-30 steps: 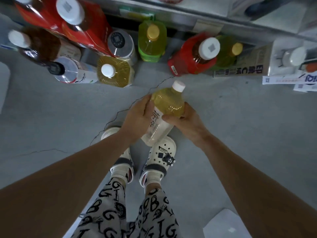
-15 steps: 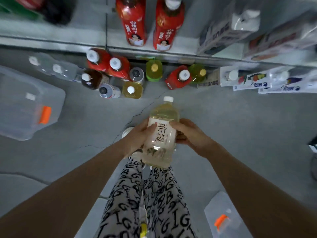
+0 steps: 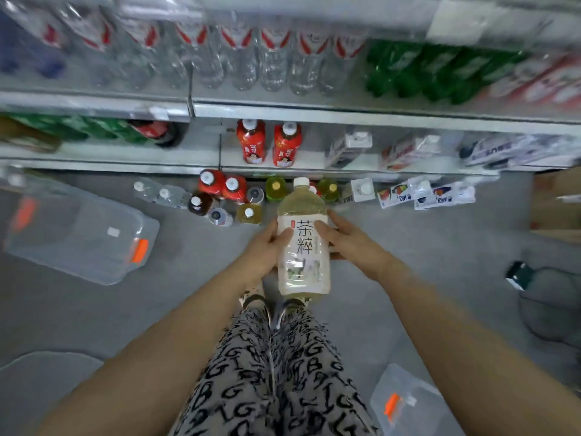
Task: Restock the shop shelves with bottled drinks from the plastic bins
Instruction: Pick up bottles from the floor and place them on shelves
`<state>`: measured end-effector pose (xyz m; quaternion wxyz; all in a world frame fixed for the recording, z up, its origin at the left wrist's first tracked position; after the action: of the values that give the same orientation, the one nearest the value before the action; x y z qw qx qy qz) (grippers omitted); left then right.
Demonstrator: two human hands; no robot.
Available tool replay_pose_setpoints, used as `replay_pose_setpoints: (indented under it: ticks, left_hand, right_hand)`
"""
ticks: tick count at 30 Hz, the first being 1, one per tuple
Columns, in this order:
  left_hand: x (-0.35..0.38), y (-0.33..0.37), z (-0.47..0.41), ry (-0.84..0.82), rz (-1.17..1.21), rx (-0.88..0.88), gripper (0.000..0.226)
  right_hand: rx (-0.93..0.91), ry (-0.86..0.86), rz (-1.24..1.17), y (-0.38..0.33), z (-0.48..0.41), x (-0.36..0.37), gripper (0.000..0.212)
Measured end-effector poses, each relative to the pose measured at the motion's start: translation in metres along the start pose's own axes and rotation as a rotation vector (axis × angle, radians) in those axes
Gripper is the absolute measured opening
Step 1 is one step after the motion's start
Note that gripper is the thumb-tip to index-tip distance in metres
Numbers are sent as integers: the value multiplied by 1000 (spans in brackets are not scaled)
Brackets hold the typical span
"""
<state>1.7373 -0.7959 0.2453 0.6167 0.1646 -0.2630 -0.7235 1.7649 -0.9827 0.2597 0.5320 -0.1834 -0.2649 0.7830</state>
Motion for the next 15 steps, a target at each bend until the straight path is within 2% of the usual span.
replay_pose_setpoints:
  ticks: [3, 6, 10, 12, 15]
  left_hand:
    - [-3, 39, 36, -34, -41, 87, 23]
    - [-8, 77, 65, -29, -150, 167, 33]
    - [-10, 123, 97, -34, -201, 265, 19]
    - [-11, 145, 109, -14, -254, 304, 20]
    - [-9, 175, 124, 10, -281, 378, 30]
  right_hand:
    - [-70, 22, 36, -33, 36, -1, 36]
    - [-146, 50, 51, -61, 64, -3, 42]
    - [-241, 113, 21, -101, 97, -7, 36]
    - [-273, 141, 16, -119, 110, -11, 32]
    - [-342, 212, 50, -145, 126, -17, 45]
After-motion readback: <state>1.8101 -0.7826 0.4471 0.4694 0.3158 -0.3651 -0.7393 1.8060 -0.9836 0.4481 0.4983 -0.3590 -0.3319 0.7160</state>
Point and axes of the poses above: each hand's wrist, its own z-axis away from the middle knuckle, its own x-axis out of the palm, y = z × x, the point moved 1 cm from there along -z, towards the middle knuckle, and after that the axes turned 1 degree about -z, right-handed, at the moved point
